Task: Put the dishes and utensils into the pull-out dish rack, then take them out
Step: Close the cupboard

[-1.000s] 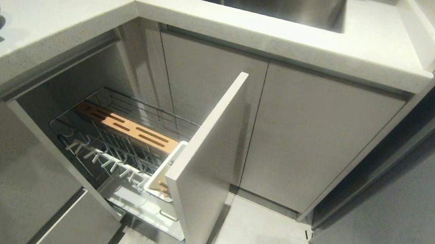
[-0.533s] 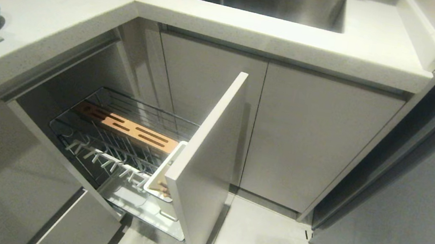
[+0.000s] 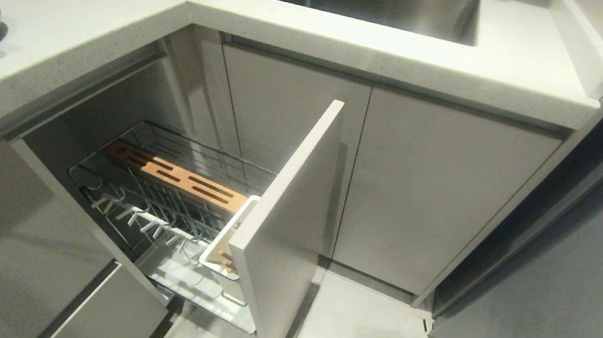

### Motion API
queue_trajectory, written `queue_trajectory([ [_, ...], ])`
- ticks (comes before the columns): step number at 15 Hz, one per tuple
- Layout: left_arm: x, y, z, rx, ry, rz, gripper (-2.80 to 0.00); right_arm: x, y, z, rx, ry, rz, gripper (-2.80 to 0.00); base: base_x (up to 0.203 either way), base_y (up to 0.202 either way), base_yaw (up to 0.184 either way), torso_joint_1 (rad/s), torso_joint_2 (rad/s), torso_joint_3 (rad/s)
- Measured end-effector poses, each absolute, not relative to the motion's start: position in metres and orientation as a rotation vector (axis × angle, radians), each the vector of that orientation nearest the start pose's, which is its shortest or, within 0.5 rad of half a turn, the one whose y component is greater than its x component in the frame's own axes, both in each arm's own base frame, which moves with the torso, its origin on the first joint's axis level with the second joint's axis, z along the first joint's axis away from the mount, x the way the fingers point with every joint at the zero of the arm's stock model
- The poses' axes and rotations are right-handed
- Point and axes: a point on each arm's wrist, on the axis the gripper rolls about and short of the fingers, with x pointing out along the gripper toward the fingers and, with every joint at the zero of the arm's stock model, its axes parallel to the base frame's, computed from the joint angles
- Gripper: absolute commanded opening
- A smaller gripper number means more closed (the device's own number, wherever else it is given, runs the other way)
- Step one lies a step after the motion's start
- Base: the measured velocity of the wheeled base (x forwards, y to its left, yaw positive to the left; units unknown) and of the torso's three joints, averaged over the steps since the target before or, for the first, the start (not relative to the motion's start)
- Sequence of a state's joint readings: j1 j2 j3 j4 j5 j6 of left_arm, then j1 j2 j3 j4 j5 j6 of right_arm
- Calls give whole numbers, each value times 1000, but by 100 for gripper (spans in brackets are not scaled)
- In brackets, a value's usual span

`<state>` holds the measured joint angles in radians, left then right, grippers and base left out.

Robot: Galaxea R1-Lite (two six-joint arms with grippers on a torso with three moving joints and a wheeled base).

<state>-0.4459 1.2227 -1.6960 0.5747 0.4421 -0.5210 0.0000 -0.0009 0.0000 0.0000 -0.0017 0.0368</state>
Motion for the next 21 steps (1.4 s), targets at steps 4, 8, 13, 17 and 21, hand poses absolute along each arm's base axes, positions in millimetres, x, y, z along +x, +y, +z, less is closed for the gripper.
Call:
queue_trajectory([
  [4, 121, -98, 396, -440, 296, -319, -280, -23, 0, 75, 37, -1, -2, -280, 0, 0, 0, 0, 0, 0],
  [8, 144, -141, 372, -392, 545, -637, -280, -23, 0, 75, 37, -1, -2, -280, 0, 0, 0, 0, 0, 0],
  [13, 175, -184, 332, -324, 783, -721, -280, -23, 0, 75, 37, -1, -2, -280, 0, 0, 0, 0, 0, 0],
  [17, 197, -213, 299, -249, 855, -616, -280, -23, 0, 75, 37, -1, -2, -280, 0, 0, 0, 0, 0, 0],
  [21, 213, -227, 277, -176, 846, -456, -280, -23, 0, 75, 37, -1, -2, -280, 0, 0, 0, 0, 0, 0],
])
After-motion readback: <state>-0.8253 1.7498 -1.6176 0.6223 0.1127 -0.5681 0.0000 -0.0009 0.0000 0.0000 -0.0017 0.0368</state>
